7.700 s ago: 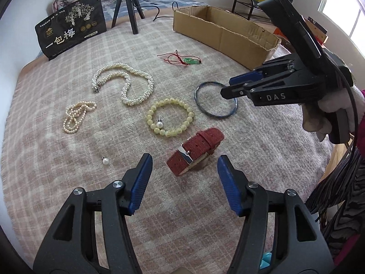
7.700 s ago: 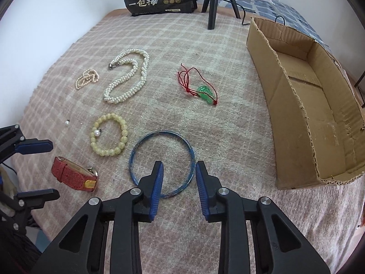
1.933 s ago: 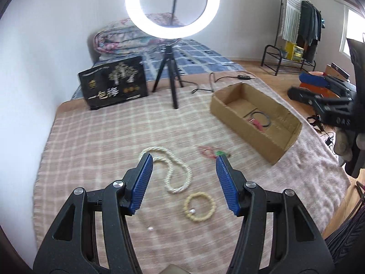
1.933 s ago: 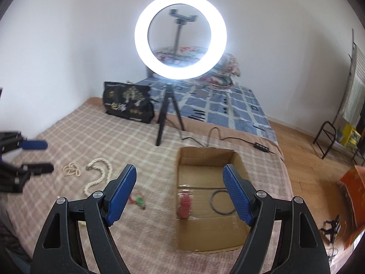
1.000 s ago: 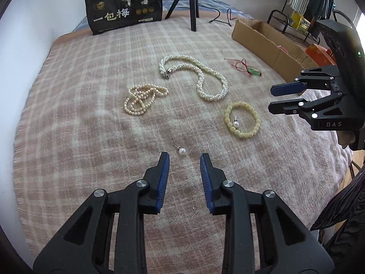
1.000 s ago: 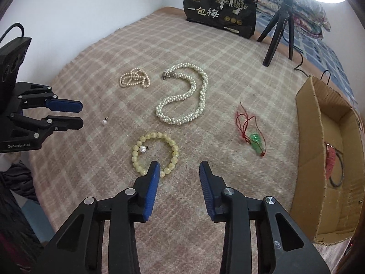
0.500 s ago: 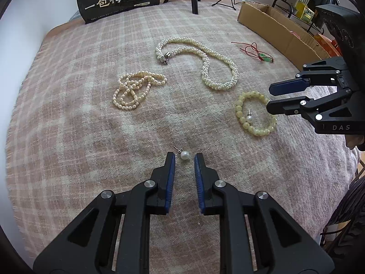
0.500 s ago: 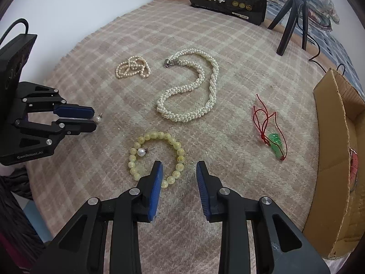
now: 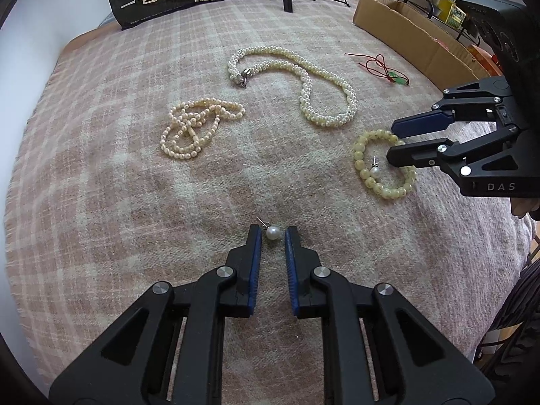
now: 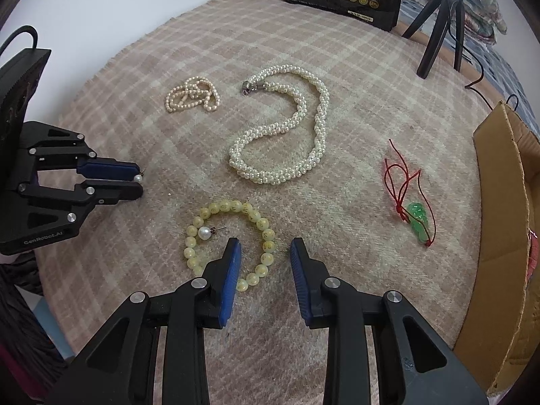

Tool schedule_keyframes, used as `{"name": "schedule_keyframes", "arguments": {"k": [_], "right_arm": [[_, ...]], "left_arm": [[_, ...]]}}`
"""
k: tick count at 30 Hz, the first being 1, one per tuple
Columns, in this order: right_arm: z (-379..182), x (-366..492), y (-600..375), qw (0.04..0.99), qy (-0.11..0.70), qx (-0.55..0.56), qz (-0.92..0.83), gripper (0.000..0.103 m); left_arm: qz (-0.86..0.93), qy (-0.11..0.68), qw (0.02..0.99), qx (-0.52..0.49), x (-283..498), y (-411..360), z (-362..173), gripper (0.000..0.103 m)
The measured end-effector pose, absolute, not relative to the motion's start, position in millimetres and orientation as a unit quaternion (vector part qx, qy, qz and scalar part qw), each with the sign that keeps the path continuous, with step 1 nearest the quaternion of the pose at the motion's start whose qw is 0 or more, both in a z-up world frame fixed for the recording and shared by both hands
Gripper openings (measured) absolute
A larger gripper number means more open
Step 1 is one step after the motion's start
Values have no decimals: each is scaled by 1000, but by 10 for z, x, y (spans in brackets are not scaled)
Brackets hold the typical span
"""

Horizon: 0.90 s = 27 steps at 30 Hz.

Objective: Organize jewelry
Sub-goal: 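Grasp the pale bead bracelet with the right tool while the left tool grasps the single pearl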

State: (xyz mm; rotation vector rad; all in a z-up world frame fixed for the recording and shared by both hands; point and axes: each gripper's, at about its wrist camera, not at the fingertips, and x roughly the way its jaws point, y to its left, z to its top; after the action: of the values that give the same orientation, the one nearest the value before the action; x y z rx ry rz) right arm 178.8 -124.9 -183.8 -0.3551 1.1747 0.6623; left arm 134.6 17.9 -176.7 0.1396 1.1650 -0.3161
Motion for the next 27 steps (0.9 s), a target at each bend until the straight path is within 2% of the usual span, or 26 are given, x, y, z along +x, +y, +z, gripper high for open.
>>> {"name": "schedule_keyframes", "arguments": {"k": [6,10,12,27], "right_arm": [[-1872,1811,-1233,762,548,-165,302,26],[-1887,1861,-1233,763,553,-159,296,10],[-1894,1875,-1211,763,552,-160,297,7],[-1575,1688,-1020,791,488,-216,300,6]], "left_arm": [[-146,549,821,61,1380,194,-1785,7],[-144,547,822,63,1370,196,-1781,7],[-143,546,823,65,1370,199,-1780,6],[-126,518,844,57,1276,282,-1578,6]]}}
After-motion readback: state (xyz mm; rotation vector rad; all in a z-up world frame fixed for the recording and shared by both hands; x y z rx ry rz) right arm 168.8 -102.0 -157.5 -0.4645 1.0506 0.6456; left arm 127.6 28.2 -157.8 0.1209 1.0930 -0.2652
